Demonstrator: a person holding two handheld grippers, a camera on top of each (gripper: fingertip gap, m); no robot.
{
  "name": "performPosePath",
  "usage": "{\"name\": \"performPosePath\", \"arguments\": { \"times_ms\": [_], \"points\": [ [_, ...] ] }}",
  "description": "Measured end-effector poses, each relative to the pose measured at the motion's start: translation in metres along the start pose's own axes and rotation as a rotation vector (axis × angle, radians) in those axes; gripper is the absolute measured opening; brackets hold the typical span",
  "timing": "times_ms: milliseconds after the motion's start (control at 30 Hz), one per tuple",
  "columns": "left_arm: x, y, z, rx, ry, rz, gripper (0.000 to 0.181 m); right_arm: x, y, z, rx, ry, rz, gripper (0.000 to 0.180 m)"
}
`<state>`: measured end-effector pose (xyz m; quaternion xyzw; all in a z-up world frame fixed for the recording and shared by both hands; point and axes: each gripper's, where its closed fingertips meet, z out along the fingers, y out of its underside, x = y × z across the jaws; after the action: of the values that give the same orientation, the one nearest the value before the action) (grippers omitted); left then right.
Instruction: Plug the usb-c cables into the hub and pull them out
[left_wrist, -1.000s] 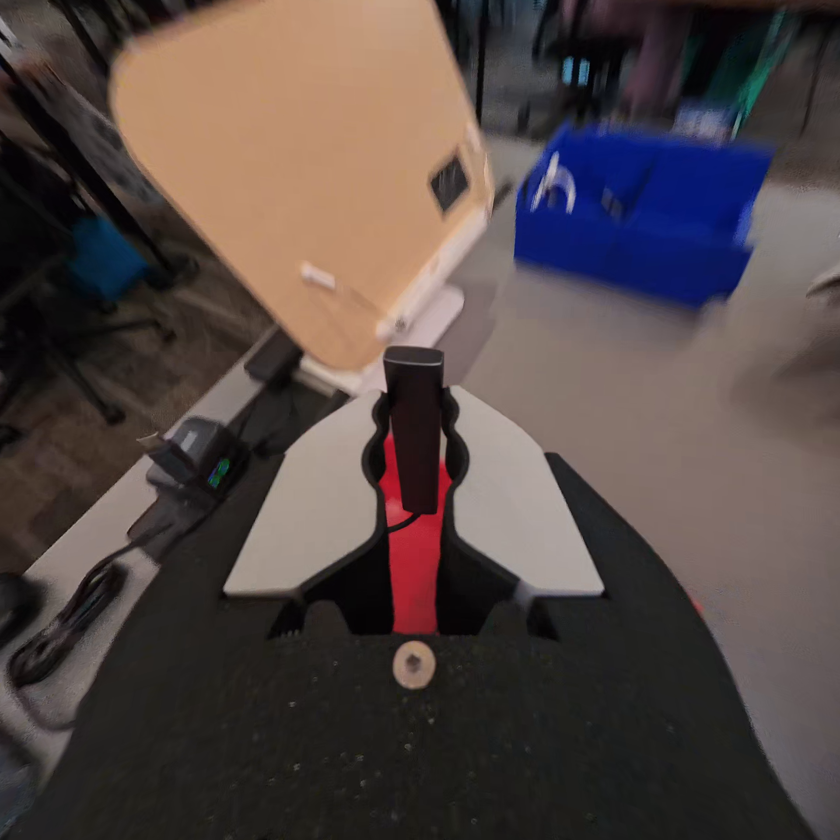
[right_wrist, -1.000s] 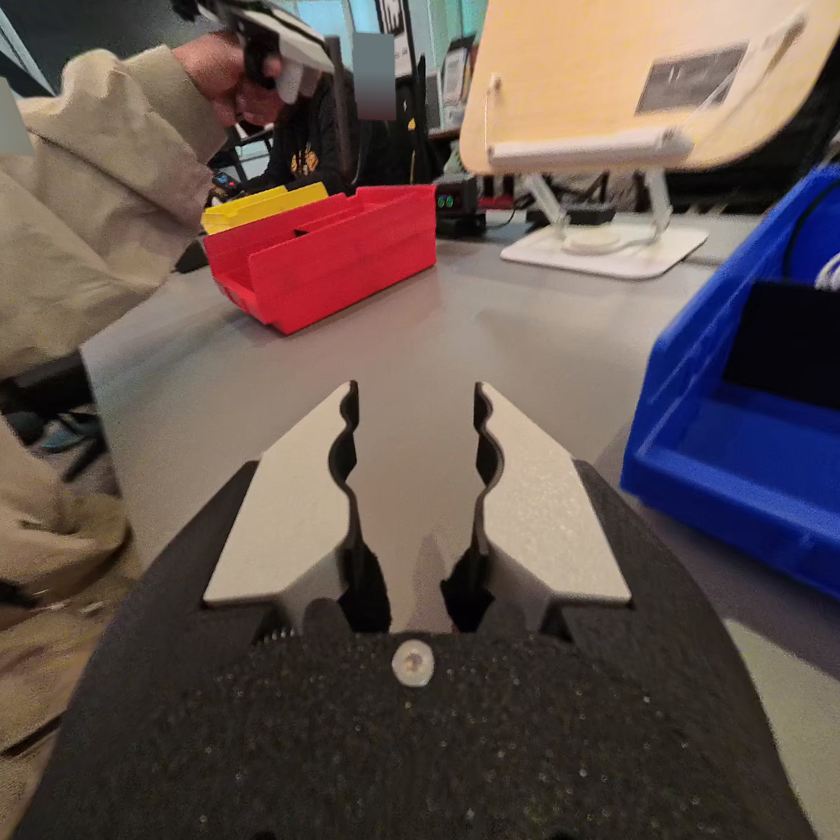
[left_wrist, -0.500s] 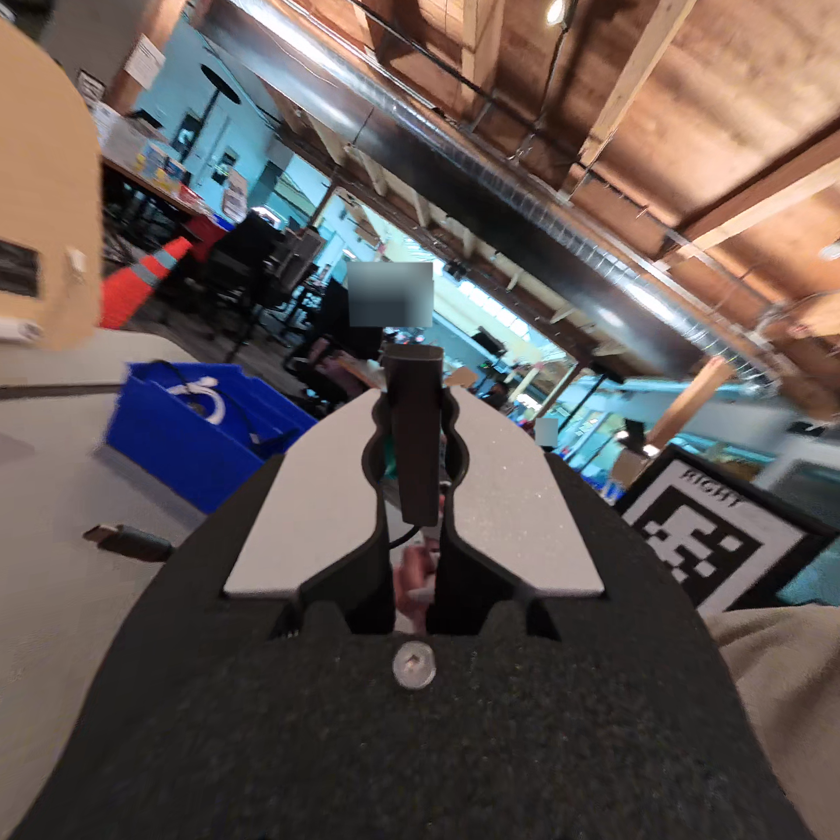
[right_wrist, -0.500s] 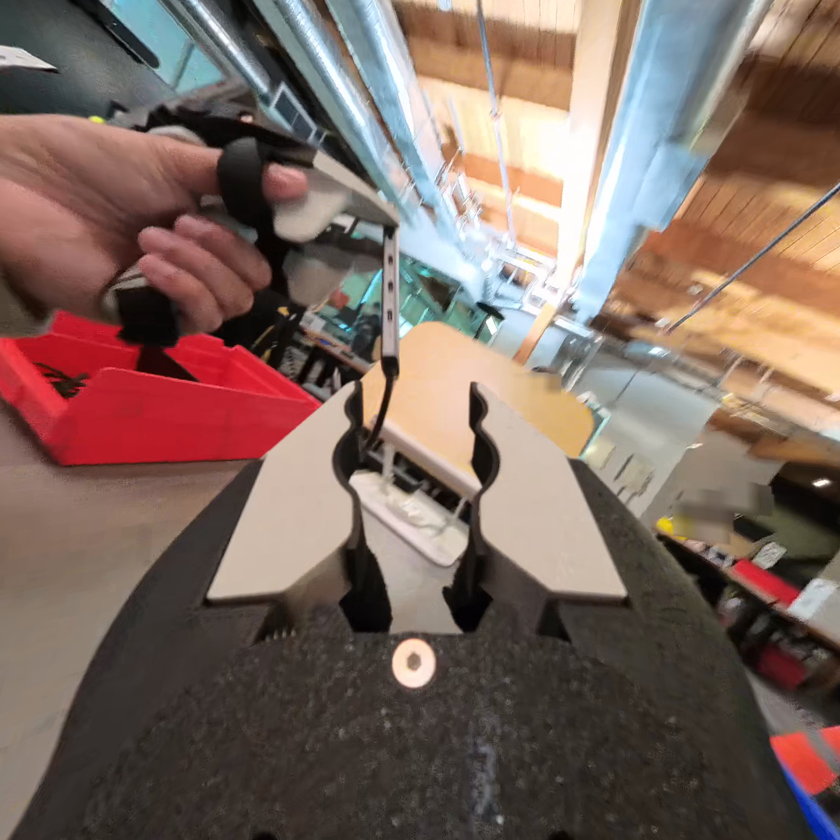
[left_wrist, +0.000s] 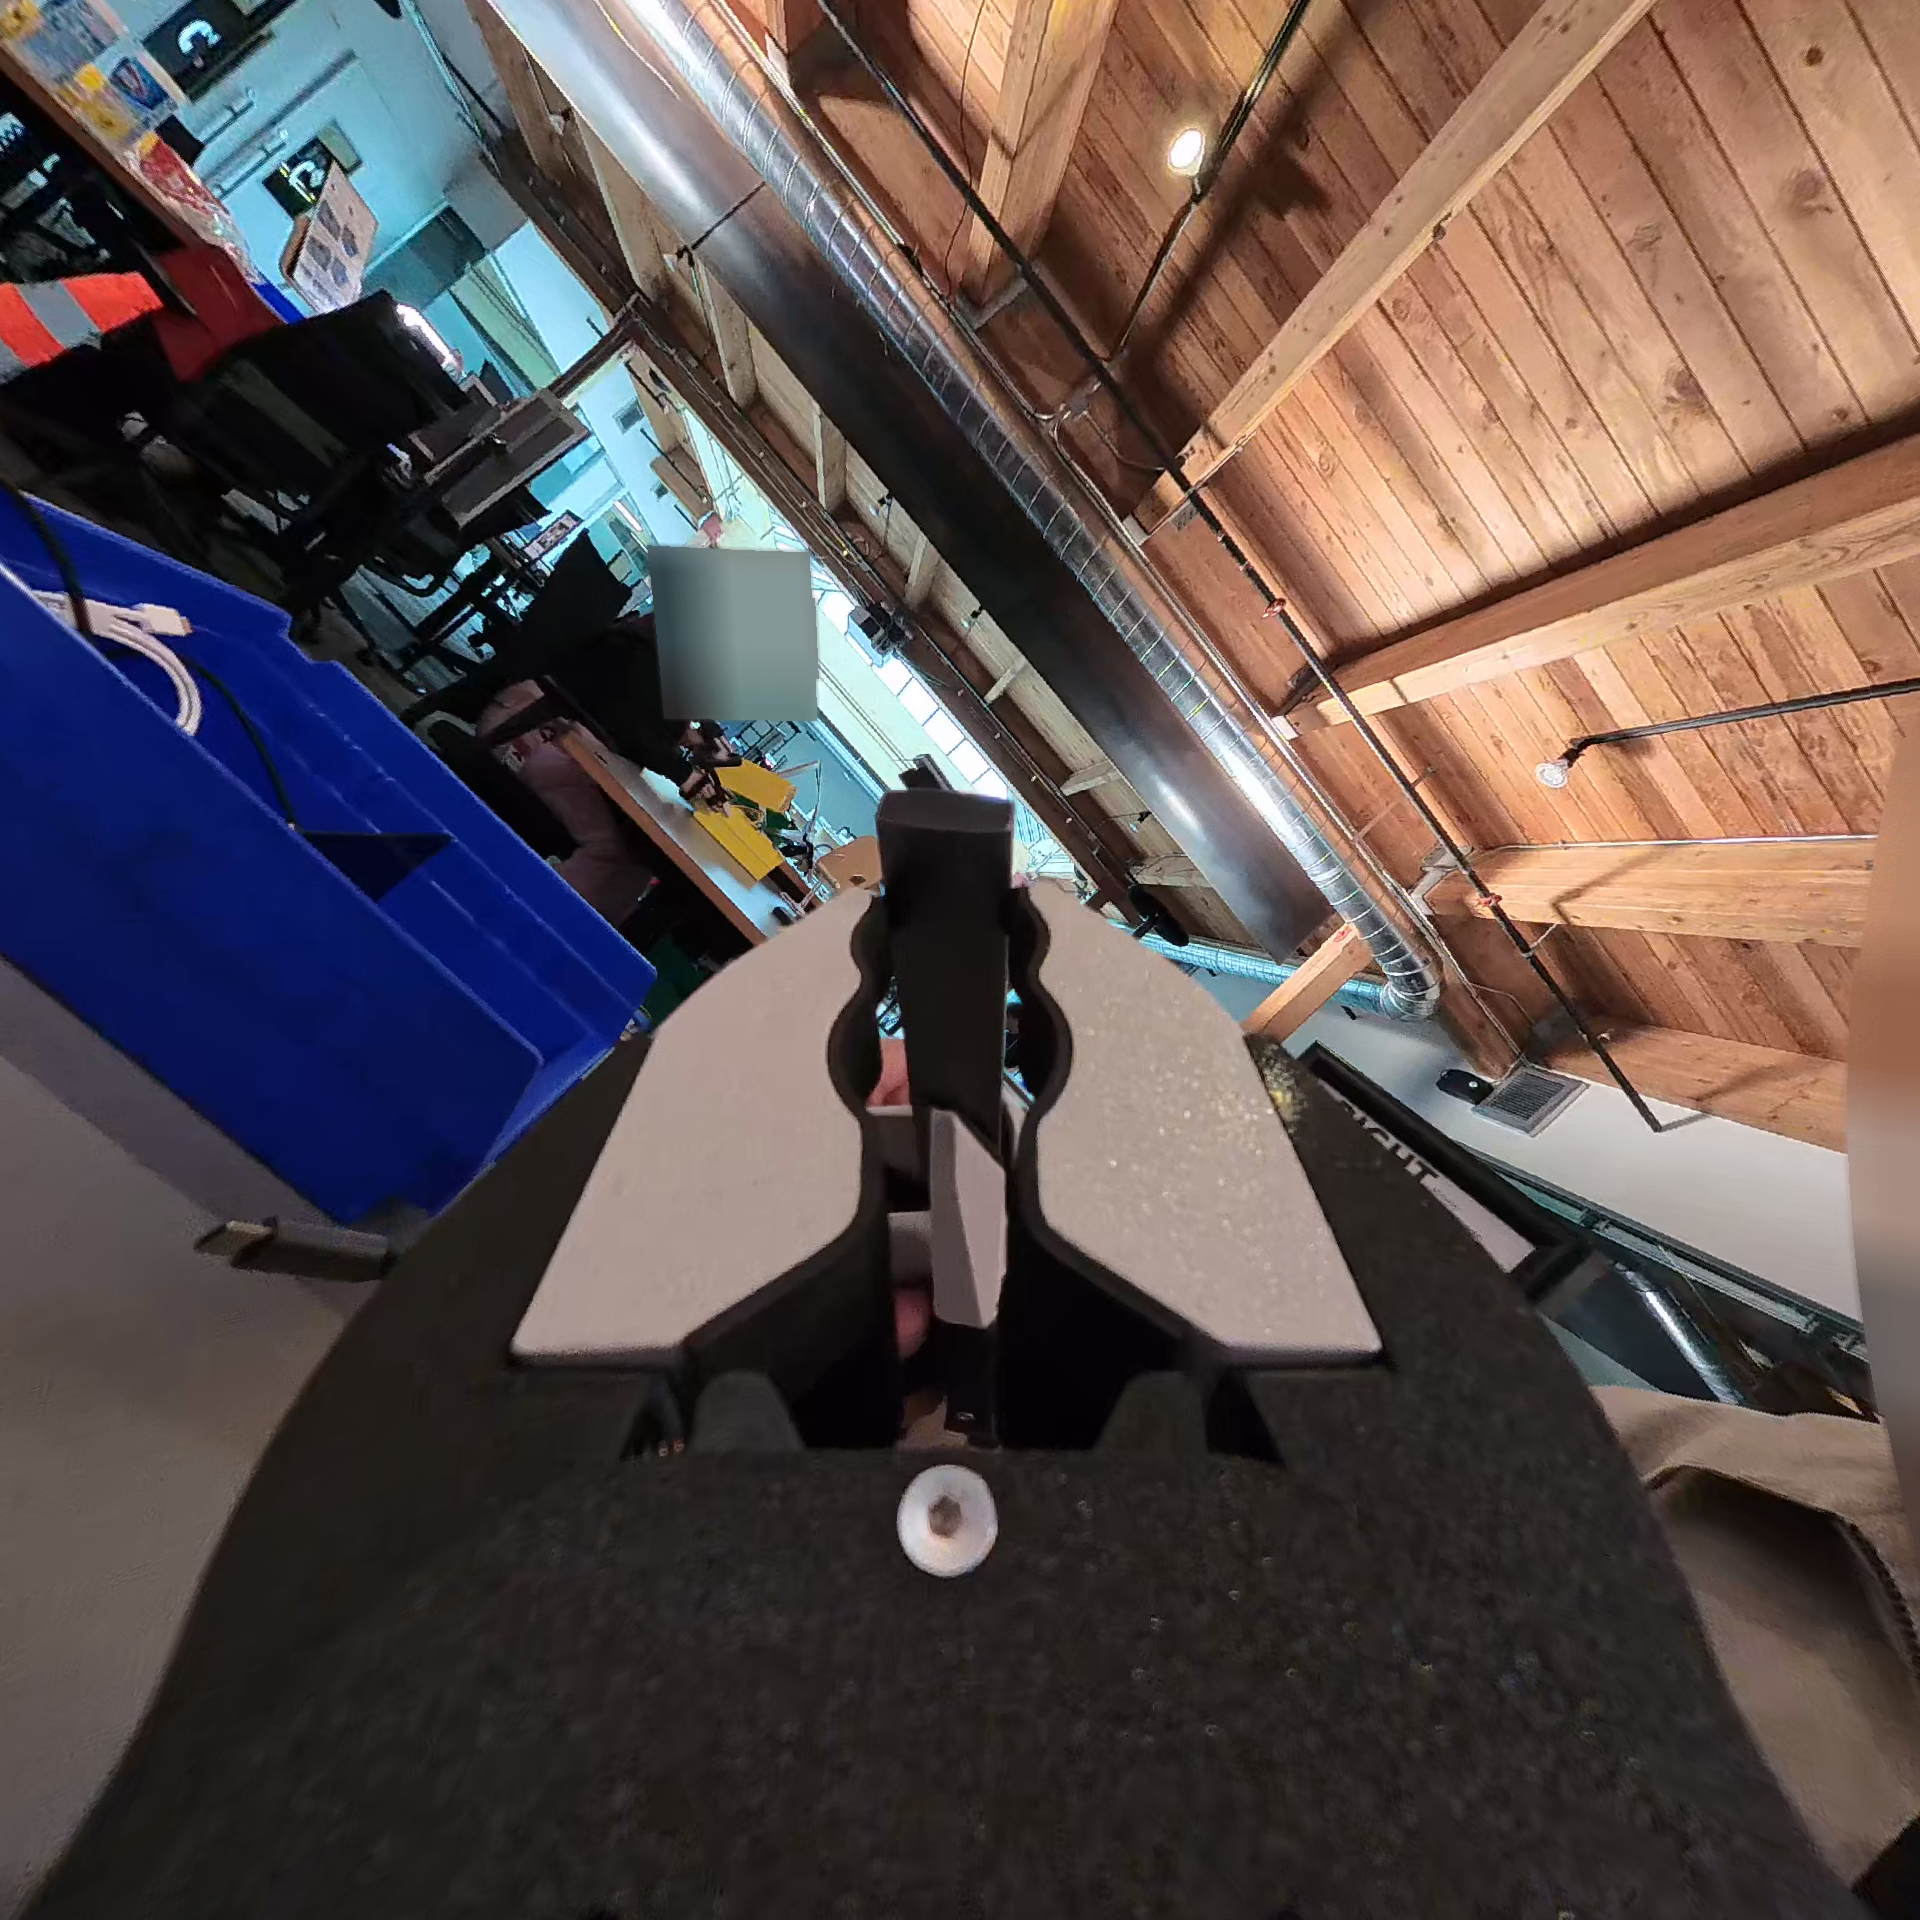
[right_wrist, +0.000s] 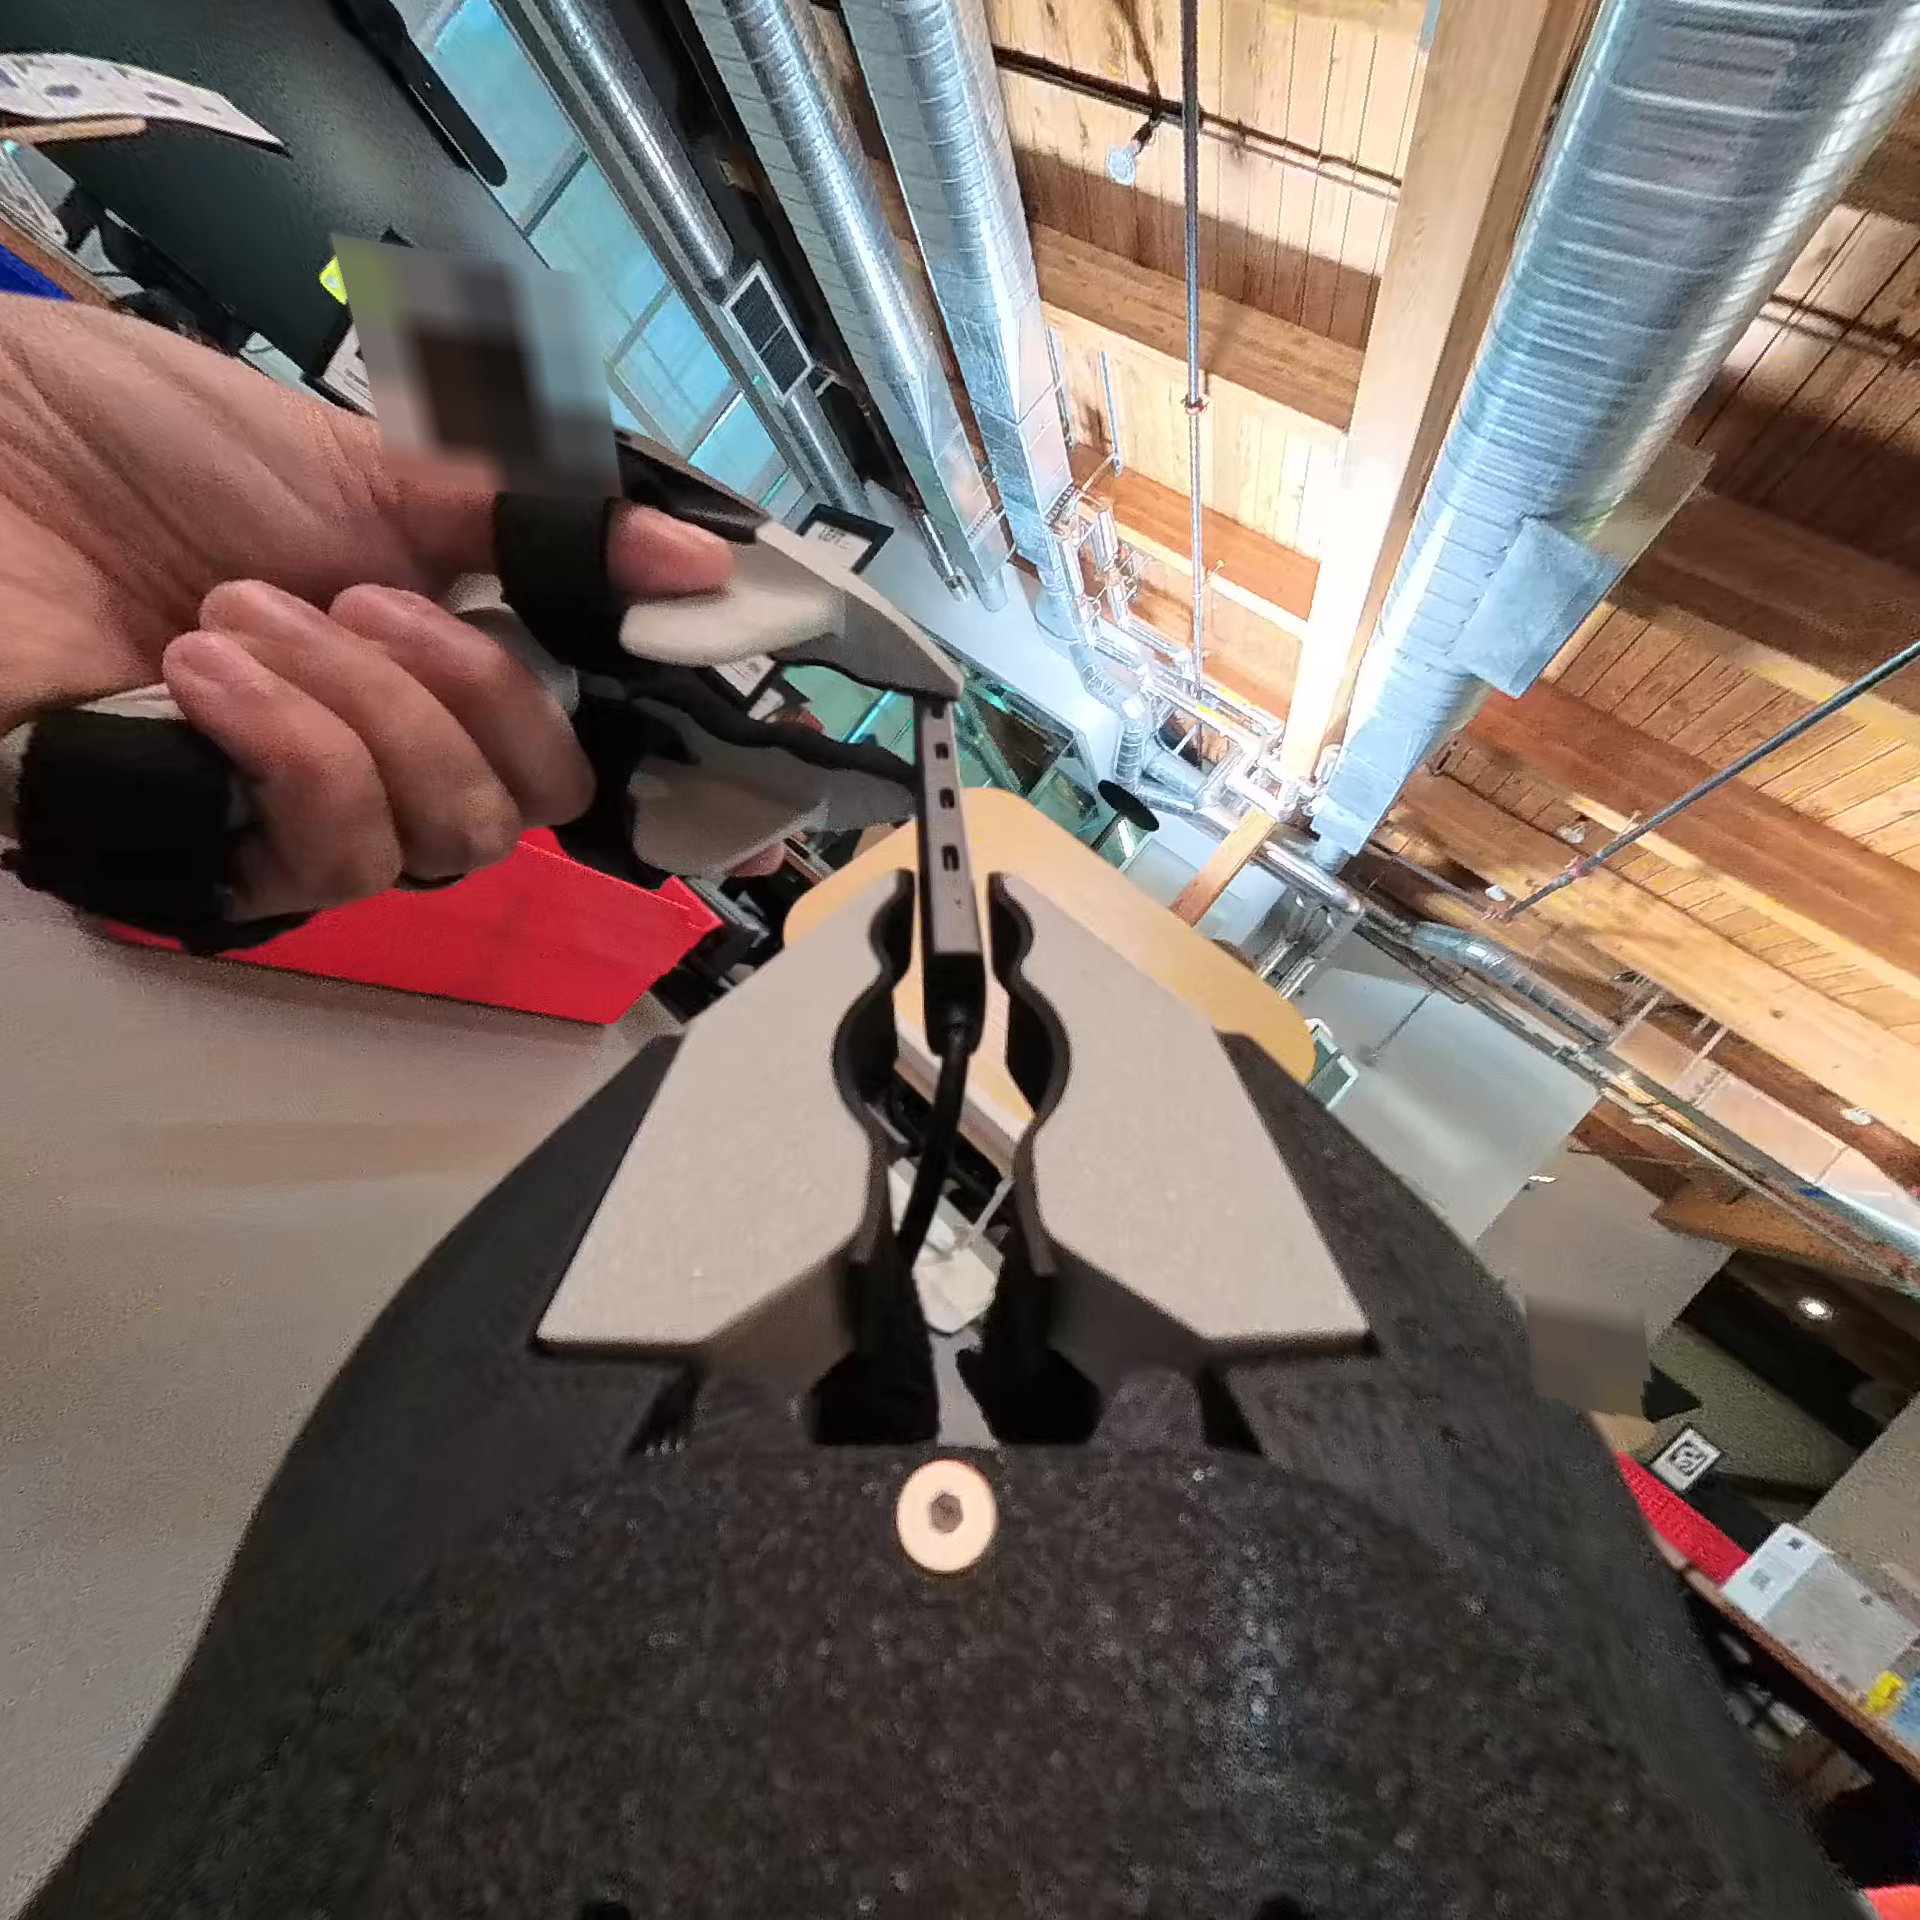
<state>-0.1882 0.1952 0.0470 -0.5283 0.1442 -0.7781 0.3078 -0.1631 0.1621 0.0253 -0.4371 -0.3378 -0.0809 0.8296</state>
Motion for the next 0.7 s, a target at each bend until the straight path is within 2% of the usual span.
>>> {"name": "performPosePath", "arguments": {
  "times_ms": [700],
  "points": [
    [-0.031, 0.009, -0.017, -0.017, -0.01, -0.16, 0.022, -0.023, 0.01, 0.001, 0.009, -0.098, -0.047, 0.009]
  ]
}}
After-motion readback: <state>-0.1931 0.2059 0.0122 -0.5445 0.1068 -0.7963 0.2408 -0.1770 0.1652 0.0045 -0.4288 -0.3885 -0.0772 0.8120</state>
